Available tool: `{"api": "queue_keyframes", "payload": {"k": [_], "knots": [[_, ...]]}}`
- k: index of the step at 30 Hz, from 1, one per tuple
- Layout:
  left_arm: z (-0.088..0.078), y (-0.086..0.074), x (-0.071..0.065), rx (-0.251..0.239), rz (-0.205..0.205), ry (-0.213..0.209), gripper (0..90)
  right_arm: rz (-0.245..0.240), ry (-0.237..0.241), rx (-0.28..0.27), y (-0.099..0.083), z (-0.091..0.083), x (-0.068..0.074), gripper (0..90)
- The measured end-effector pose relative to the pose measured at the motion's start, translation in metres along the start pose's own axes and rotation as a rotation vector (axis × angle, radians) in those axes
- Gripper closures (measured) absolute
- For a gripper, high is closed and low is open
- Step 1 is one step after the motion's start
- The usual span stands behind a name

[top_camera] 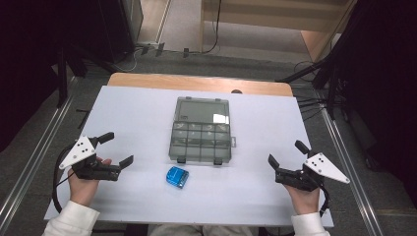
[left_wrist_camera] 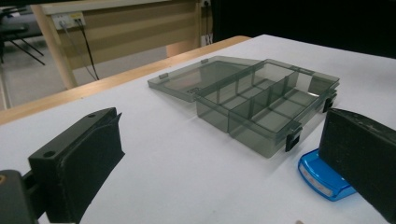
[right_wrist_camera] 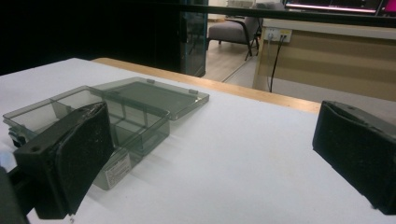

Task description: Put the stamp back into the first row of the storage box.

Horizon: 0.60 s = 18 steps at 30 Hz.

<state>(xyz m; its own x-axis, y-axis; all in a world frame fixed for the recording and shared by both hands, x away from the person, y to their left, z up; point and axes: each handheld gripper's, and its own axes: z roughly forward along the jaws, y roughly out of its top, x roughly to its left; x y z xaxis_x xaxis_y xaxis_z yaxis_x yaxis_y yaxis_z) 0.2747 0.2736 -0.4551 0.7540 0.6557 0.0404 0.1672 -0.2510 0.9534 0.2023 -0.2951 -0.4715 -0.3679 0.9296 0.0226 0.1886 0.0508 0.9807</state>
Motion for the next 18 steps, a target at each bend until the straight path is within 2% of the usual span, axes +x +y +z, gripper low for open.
{"api": "queue_keyframes", "payload": {"k": [4, 9, 18], "knots": [[-0.0001, -0.0002, -0.0012, 0.008, 0.022, 0.0, 0.0, -0.002, 0.004, 0.004, -0.0001, -0.0003, 0.0007, 0.0], [-0.0021, -0.0006, -0.0021, 0.015, 0.022, -0.005, 0.0, 0.004, 0.01, 0.007, 0.0002, -0.0004, 0.0016, 0.0], [-0.0045, -0.0013, 0.0015, 0.011, 0.012, -0.002, 0.0, -0.019, 0.034, 0.032, -0.001, 0.0039, 0.0063, 0.0]]}}
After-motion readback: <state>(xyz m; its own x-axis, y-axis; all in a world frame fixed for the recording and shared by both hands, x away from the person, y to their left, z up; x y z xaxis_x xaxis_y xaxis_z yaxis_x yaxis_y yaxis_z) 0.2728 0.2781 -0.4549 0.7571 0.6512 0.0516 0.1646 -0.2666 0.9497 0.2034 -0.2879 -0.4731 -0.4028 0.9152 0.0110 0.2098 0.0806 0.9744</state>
